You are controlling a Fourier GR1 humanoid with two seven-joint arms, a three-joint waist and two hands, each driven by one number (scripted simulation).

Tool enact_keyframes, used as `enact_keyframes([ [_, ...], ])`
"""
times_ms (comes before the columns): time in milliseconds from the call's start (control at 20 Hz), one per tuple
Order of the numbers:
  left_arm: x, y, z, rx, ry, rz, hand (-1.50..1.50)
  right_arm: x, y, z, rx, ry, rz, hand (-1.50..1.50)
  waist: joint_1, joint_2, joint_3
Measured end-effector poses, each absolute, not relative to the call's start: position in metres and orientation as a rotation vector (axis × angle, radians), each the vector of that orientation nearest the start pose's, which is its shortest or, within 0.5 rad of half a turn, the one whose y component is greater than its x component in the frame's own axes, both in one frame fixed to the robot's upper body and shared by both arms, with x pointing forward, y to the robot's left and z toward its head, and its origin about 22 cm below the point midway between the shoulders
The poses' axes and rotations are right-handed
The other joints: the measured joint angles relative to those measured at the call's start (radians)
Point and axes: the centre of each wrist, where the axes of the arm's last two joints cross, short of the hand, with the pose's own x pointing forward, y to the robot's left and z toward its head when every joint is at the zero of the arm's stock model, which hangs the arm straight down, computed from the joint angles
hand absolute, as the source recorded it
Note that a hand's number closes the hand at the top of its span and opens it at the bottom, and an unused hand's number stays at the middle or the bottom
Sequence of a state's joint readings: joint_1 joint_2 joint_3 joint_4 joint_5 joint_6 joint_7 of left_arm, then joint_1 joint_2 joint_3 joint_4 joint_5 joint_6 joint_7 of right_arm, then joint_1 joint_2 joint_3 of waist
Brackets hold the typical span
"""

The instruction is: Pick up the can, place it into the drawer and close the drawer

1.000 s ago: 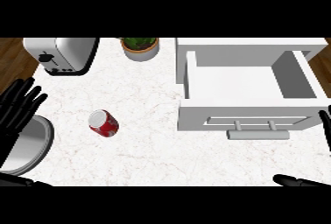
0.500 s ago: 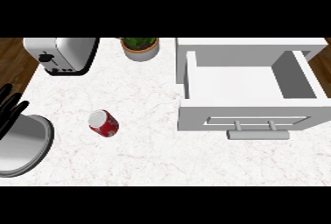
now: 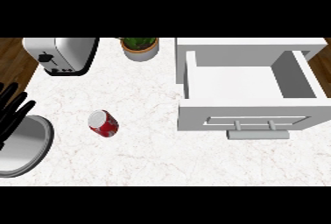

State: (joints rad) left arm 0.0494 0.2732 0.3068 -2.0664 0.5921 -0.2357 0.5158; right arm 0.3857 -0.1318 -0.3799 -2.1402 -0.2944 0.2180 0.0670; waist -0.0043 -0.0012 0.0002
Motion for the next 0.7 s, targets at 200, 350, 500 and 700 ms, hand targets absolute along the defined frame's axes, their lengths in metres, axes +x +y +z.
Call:
enact_keyframes([
  [200, 0.209, 0.322, 0.132, -0.263, -1.570, -0.009, -1.50, 0.118, -0.349, 0.091, -0.196, -1.779, -0.094, -1.50, -0.001, 0.001, 0.000],
  [350, 0.219, 0.315, 0.125, -0.280, -1.550, 0.003, -1.50, 0.111, -0.359, 0.094, -0.198, -1.780, -0.100, -1.50, -0.003, 0.001, 0.000],
  [500, 0.232, 0.301, 0.117, -0.281, -1.540, 0.017, -1.50, 0.109, -0.359, 0.094, -0.197, -1.778, -0.101, -1.50, -0.003, 0.001, 0.000],
  [700, 0.241, 0.296, 0.099, -0.269, -1.522, 0.025, -1.50, 0.100, -0.361, 0.093, -0.192, -1.782, -0.104, -1.50, -0.003, 0.001, 0.000],
])
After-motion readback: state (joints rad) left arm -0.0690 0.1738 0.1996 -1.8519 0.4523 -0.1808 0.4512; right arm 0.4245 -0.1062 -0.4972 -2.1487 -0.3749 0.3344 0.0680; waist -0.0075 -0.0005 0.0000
